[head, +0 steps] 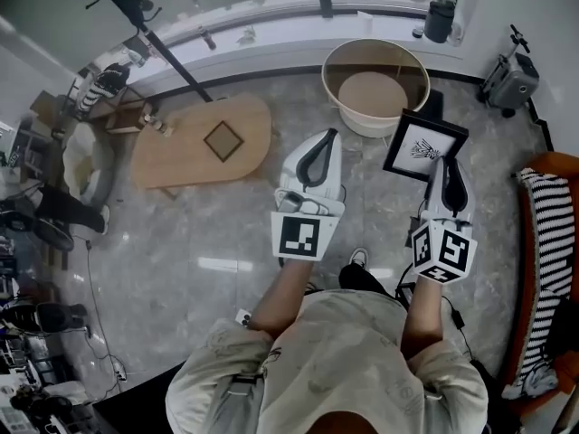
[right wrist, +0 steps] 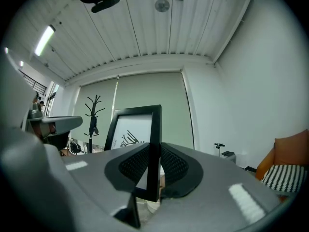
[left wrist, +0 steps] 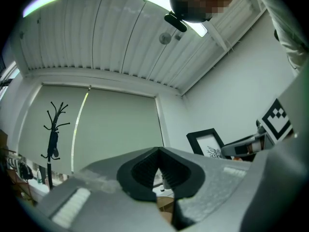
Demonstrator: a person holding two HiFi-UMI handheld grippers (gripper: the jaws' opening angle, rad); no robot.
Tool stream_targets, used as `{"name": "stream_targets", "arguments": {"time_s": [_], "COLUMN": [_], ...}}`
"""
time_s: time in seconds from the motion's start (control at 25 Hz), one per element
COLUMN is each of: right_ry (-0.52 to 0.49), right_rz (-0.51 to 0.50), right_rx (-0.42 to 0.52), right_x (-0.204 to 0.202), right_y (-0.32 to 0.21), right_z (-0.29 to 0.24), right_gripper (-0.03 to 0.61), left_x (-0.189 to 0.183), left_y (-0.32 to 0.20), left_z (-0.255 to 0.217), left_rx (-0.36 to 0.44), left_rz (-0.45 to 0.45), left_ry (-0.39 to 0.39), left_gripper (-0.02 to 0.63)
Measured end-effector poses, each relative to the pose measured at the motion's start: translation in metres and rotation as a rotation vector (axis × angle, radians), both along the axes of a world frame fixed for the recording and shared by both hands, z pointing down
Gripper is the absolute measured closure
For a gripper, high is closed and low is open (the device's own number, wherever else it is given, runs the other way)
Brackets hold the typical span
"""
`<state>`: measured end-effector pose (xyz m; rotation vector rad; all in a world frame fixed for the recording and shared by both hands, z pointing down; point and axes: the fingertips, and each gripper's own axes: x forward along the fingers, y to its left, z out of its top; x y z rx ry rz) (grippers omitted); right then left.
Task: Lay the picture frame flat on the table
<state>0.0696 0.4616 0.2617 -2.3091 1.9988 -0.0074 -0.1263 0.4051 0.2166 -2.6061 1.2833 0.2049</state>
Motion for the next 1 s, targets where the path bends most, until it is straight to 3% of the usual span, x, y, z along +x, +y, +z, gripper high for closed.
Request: {"name": "stream_targets", "arguments": {"time_s": [0.44,1.0], "right_ry": [-0.026,-0.028], "right_rz": [0.002,-0.013], "right_rx": [0.003,-0.001], "right_x": [0.061,0.089], "right_y": [-0.052,-0.088], "right_z": [0.003,0.007], "right_gripper": [0.508,0.508], "left_x": [0.057,0.079], "left_y": [-0.05,-0.084], "left_z": [-0.002,-0.001], "left_rx": [0.008,0.018], "left_rz": [-0.009,-0.045], "left_ry": [-0.001,0.011], "left_gripper": [0.611,0.611]}}
